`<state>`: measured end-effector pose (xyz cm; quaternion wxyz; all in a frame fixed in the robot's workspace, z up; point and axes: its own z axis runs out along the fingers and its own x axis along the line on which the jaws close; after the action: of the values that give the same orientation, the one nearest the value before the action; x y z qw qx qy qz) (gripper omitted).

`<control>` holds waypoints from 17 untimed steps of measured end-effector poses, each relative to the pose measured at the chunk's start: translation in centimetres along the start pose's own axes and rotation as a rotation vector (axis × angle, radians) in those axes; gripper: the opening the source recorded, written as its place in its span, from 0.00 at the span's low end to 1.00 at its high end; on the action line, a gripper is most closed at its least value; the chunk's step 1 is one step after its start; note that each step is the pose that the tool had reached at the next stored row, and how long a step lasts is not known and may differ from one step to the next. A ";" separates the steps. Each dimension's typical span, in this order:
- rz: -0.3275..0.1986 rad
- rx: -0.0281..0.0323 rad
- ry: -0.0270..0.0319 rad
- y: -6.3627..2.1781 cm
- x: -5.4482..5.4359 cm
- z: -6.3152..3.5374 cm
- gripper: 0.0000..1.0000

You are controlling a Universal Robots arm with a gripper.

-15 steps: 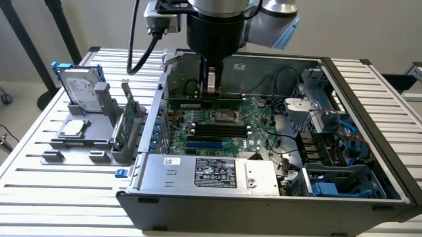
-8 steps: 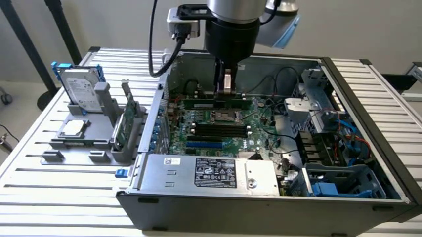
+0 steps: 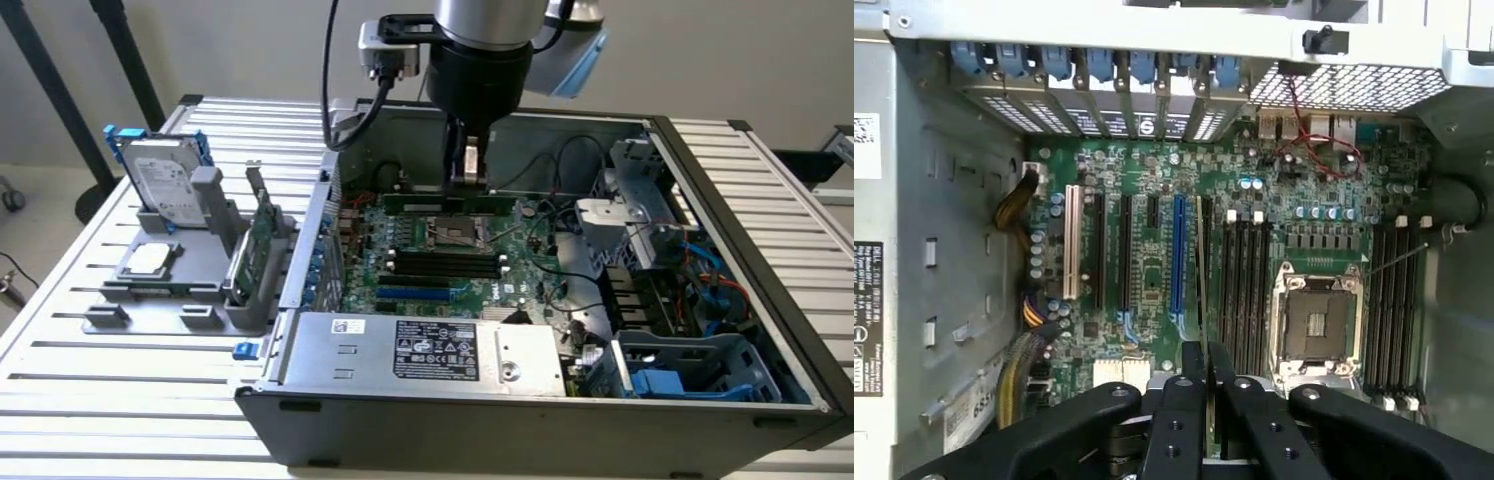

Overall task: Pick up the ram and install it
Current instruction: 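Pick up the ram and move it above insertion slot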

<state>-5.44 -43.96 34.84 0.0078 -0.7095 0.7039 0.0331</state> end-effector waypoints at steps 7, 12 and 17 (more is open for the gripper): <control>0.001 0.0001 0.0012 -0.63 -1.9 0.90 0.14; 0.007 0.0004 0.0011 -0.88 -2.7 1.45 0.14; 0.036 0.0022 -0.0001 -0.93 -3.0 1.93 0.14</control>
<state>-4.60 -40.82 33.06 0.0080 -0.6968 0.7165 0.0325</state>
